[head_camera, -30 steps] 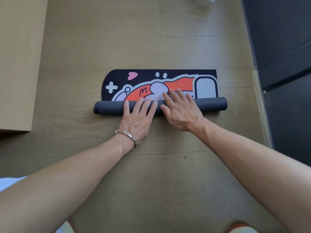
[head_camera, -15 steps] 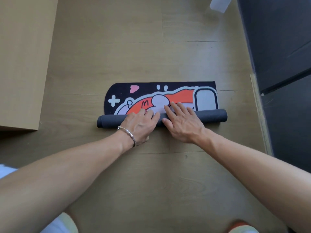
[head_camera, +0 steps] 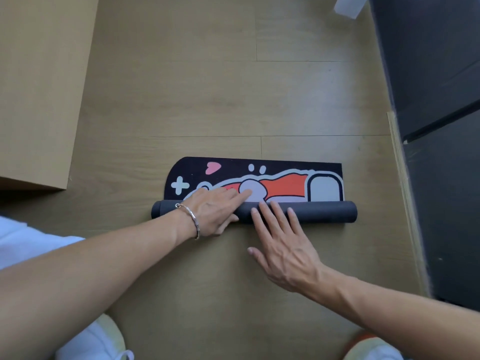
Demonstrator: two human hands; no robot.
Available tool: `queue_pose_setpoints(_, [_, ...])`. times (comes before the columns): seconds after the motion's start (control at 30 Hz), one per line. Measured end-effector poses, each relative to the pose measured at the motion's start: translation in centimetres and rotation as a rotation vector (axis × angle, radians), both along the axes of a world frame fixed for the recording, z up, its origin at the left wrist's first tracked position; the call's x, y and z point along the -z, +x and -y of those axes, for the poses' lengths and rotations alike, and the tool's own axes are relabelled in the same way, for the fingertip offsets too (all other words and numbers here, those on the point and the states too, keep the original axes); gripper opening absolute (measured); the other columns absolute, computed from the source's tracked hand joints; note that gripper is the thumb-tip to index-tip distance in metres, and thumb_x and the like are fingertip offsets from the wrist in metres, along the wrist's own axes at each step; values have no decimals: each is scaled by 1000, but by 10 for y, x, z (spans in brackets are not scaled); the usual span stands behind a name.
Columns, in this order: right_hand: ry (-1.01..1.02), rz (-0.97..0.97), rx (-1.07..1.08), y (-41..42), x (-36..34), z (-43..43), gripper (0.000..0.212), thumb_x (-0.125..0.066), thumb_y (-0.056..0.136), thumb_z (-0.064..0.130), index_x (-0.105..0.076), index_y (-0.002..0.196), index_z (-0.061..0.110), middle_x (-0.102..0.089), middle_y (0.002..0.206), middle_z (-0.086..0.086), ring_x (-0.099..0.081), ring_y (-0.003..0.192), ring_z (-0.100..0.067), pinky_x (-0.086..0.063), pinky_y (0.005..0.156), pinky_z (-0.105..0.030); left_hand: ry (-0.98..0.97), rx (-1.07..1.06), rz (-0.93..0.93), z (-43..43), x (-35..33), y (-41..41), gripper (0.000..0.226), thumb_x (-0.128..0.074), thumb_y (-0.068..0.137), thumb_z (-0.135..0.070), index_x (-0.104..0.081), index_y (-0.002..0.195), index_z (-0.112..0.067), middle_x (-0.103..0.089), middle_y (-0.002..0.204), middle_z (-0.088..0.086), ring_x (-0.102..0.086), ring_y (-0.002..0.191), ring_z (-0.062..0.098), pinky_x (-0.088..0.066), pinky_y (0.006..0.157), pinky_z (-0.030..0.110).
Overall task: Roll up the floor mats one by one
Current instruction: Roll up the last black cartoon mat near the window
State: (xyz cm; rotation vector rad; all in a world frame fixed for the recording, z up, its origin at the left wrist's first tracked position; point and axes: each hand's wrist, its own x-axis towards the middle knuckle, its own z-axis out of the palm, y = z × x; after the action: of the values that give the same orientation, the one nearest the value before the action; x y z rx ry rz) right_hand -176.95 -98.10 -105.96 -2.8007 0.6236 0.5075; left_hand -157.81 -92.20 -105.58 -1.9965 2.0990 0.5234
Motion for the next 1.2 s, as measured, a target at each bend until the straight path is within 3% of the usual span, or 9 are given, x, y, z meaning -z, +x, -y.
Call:
queue_pose_setpoints(0.07, [10, 2, 2, 6, 3, 7, 68, -31, 88, 51, -39, 137, 4, -48, 140, -19, -44, 131, -37, -39, 102, -56, 1, -53, 5, 0, 5, 7, 58, -38, 97, -39, -18, 148, -20, -45, 131, -3, -49, 113, 20, -40, 63, 32])
queue_pose_setpoints(0.2, [39, -31, 16, 28, 7, 32, 70, -26, 91, 52, -52, 133, 3, -54, 136, -17, -49, 128, -35, -40, 100, -55, -189, -161, -28, -1, 16, 16, 52, -33, 89, -37, -54, 128, -9, -63, 108, 6, -65, 84, 25, -52, 55, 31])
queue_pose_setpoints(0.3, [44, -27, -1, 50, 5, 53, 80, -6, 90, 58, -27, 149, 8, -33, 152, -12, -26, 142, -30, -20, 114, -47, -234, -291, -9, 2, 14, 10, 57, -31, 88, -37, -53, 129, -4, -61, 119, 12, -62, 102, 29, -54, 80, 42])
queue_pose_setpoints(0.37, [49, -45, 25, 62, 8, 66, 72, -7, 95, 57, -8, 153, 14, -12, 160, -6, -5, 147, -25, -5, 117, -44, -189, -297, 49, -1, 11, -2, 61, -31, 86, -39, -48, 134, -5, -55, 130, 13, -56, 115, 29, -47, 93, 48])
queue_pose_setpoints(0.53, [30, -81, 45, 79, 5, 81, 65, -15, 100, 51, -6, 152, 13, -7, 160, -6, -1, 147, -26, -4, 117, -45, -33, -248, 110, -2, 15, -9, 64, -30, 84, -38, -45, 135, -3, -50, 137, 14, -48, 127, 29, -39, 101, 52])
queue_pose_setpoints(0.6, [7, -22, 58, 77, 4, 78, 62, -21, 101, 45, -15, 151, 10, -17, 157, -13, -10, 146, -30, -9, 116, -47, -25, -250, 146, 8, 16, -2, 63, -29, 88, -39, -41, 139, -4, -49, 138, 11, -46, 128, 27, -33, 104, 50])
queue_pose_setpoints(0.73, [-62, 167, 24, 65, 4, 63, 55, -32, 83, 24, -55, 127, 1, -57, 127, -18, -51, 122, -38, -39, 102, -50, 34, -213, 71, 36, 16, 21, 65, -28, 98, -44, -6, 150, -12, -21, 154, 1, -17, 142, 17, -13, 114, 43])
queue_pose_setpoints(0.93, [-63, 129, 2, 65, 5, 61, 59, -30, 73, 18, -59, 122, 0, -60, 123, -18, -56, 117, -37, -44, 97, -50, 135, -233, 15, 51, 17, 32, 69, -30, 97, -49, -3, 150, -15, -12, 158, -2, -9, 145, 15, -12, 116, 42])
queue_pose_setpoints(1.2, [-81, 203, -20, 72, -2, 69, 53, -30, 71, 20, -66, 108, 4, -65, 103, -12, -62, 93, -31, -50, 73, -38, 25, -215, 105, 46, 15, 23, 68, -36, 96, -46, -10, 149, -13, -27, 147, 2, -29, 132, 22, -21, 111, 40])
